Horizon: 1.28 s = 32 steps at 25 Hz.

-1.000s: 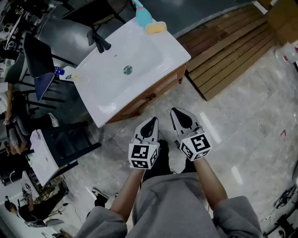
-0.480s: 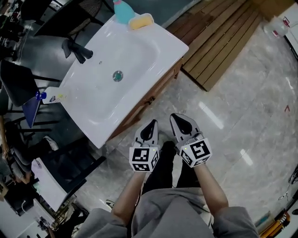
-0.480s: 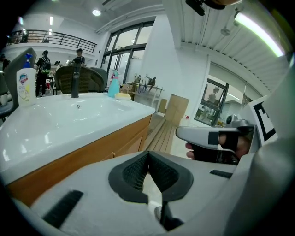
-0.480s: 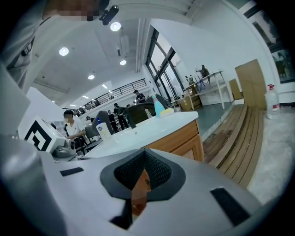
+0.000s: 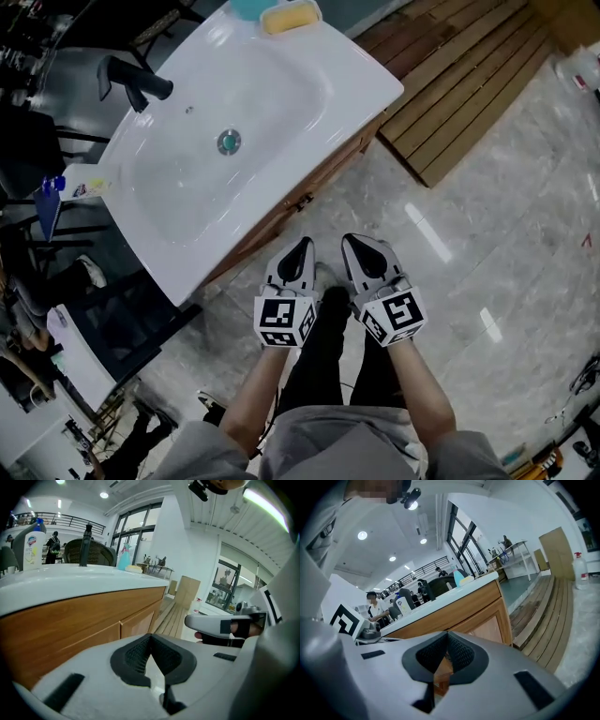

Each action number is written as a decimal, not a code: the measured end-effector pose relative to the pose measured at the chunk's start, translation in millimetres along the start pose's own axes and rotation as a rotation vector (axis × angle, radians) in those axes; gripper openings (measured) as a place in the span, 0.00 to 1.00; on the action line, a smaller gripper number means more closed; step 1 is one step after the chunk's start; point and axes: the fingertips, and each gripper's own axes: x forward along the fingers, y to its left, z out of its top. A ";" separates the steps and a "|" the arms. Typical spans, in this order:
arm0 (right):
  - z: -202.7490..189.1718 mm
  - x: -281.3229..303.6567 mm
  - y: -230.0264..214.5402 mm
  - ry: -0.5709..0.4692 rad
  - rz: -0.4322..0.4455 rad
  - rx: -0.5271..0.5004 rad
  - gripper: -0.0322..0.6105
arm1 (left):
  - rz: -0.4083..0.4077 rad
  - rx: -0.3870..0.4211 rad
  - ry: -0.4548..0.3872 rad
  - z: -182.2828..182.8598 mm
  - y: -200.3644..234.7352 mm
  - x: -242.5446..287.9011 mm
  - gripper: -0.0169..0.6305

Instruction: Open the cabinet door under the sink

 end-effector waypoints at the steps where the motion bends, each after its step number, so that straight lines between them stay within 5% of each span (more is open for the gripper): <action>1: -3.8 2.7 -2.8 0.003 0.006 0.004 0.06 | 0.007 -0.007 0.001 -3.8 1.8 2.7 0.04; 12: -23.2 24.4 -16.8 0.009 0.028 0.044 0.06 | 0.110 -0.089 -0.002 -35.1 35.2 30.8 0.04; 15: -29.7 30.2 -19.6 0.014 0.032 0.057 0.06 | 0.122 -0.108 0.009 -50.6 44.2 47.2 0.13; 23: -60.6 37.0 -38.5 0.042 0.020 0.062 0.06 | 0.225 -0.297 0.052 -104.4 83.7 90.0 0.25; 32: -95.8 30.6 -53.9 0.086 0.002 0.076 0.06 | 0.311 -0.368 0.012 -118.8 96.6 112.8 0.26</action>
